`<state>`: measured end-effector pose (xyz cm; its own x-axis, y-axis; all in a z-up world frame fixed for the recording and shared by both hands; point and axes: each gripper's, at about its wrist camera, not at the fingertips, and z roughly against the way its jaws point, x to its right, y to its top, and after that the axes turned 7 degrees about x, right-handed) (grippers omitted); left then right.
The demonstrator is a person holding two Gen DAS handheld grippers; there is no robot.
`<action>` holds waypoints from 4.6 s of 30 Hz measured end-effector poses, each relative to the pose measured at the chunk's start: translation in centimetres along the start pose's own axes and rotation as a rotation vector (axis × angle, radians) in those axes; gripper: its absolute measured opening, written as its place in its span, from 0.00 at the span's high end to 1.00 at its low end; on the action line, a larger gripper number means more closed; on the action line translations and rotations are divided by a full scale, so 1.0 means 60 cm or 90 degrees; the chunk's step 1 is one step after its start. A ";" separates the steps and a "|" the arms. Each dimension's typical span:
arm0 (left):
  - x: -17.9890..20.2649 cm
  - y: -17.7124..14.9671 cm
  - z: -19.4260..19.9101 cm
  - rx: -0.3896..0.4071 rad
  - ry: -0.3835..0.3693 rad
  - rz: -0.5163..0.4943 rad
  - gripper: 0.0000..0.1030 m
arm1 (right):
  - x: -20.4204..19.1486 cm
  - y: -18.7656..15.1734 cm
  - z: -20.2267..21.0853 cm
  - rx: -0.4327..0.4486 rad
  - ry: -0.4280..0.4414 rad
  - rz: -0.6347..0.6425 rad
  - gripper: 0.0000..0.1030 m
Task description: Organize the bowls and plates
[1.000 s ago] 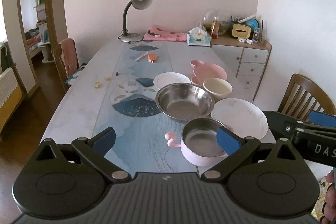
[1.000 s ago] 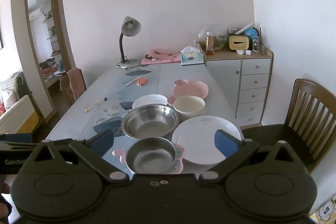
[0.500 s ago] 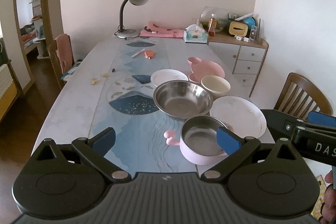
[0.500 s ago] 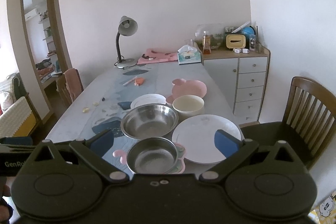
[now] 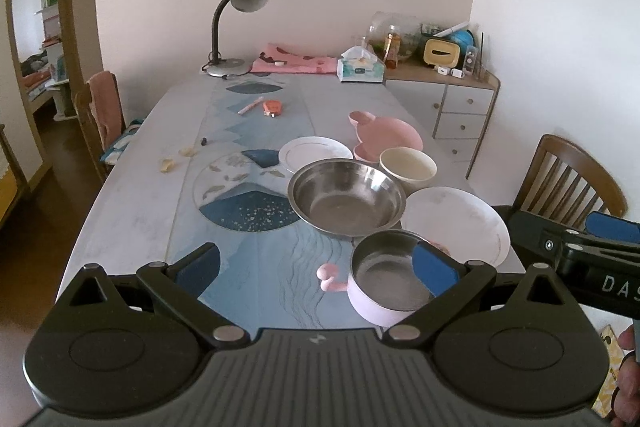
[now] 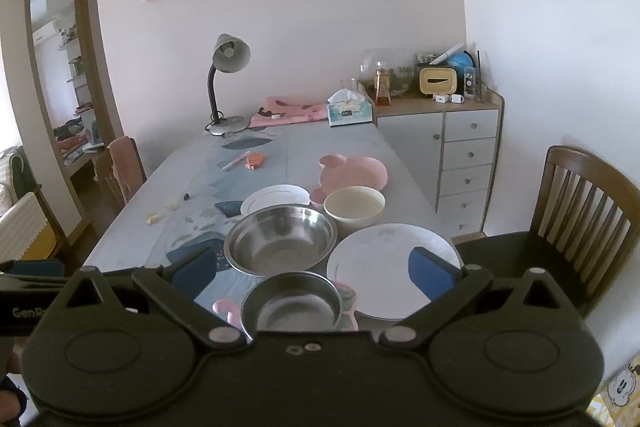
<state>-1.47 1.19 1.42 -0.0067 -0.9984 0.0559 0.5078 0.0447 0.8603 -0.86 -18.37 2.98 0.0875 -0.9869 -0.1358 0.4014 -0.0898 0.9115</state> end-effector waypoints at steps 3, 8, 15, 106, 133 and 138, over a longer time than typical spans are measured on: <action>-0.005 0.001 -0.009 -0.006 -0.010 -0.006 0.00 | -0.007 -0.004 -0.005 -0.001 -0.007 -0.004 0.00; -0.004 0.002 -0.034 -0.024 -0.030 -0.012 0.00 | -0.008 -0.010 -0.012 -0.009 -0.022 -0.009 0.00; 0.022 0.010 -0.091 -0.049 -0.035 -0.017 0.00 | 0.025 -0.003 -0.055 -0.035 -0.023 -0.013 0.00; 0.297 -0.015 -0.495 -0.370 0.064 0.257 0.37 | 0.413 0.022 -0.628 -0.511 0.228 0.131 0.79; 0.281 -0.013 -0.566 -0.374 0.058 0.272 0.60 | 0.465 0.025 -0.627 -0.497 0.208 0.034 0.87; 0.288 -0.012 -0.573 -0.362 0.067 0.238 0.63 | 0.462 0.025 -0.624 -0.493 0.205 0.041 0.86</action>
<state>27.69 -17.29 -15.65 0.3258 -0.9189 0.2226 0.8331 0.3903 0.3918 36.30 -40.87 -13.95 0.3412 -0.8895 -0.3040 0.8887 0.1998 0.4127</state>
